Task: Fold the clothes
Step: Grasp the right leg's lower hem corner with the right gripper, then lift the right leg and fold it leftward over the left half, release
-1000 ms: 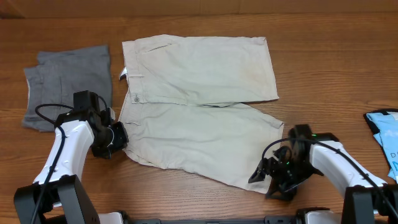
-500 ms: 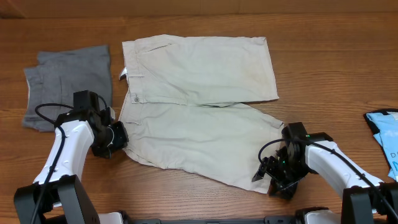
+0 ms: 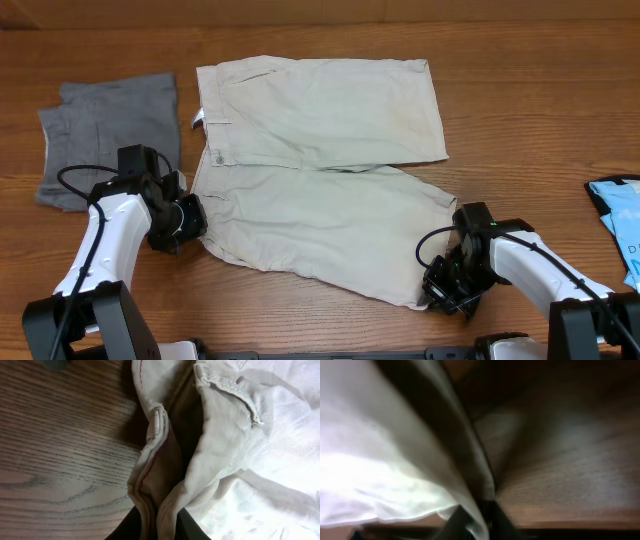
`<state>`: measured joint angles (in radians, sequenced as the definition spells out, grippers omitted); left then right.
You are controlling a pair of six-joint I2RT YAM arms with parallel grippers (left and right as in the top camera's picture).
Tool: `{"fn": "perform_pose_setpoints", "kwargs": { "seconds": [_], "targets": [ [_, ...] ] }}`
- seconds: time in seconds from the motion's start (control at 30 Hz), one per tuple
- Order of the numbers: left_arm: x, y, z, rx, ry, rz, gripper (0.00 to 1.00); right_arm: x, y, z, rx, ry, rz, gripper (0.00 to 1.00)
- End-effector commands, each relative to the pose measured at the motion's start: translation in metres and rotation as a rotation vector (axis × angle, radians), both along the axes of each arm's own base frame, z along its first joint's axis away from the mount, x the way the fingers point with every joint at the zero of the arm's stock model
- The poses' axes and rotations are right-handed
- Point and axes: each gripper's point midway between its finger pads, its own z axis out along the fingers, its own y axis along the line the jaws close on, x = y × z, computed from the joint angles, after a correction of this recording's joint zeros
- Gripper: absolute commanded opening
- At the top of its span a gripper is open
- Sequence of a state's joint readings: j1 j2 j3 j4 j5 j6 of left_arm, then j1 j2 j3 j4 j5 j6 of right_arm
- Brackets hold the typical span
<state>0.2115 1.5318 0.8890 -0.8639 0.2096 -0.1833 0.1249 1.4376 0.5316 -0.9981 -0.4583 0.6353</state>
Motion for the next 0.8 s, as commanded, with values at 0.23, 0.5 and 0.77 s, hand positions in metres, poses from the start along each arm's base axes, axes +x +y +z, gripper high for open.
{"fn": "perform_pose_setpoints", "kwargs": {
  "seconds": [0.23, 0.5, 0.77],
  "targets": [
    [0.011, -0.006, 0.007, -0.043, -0.046, -0.034, 0.16, 0.051, -0.016, 0.046, -0.127, -0.144, 0.027, 0.04],
    [0.024, -0.021, 0.041, -0.141, -0.092, -0.100, 0.05, 0.120, -0.026, 0.115, -0.171, -0.408, -0.002, 0.04],
    [0.023, -0.024, 0.087, -0.132, -0.147, -0.174, 0.04, 0.171, -0.074, 0.171, -0.283, -0.596, -0.144, 0.04]
  ]
}}
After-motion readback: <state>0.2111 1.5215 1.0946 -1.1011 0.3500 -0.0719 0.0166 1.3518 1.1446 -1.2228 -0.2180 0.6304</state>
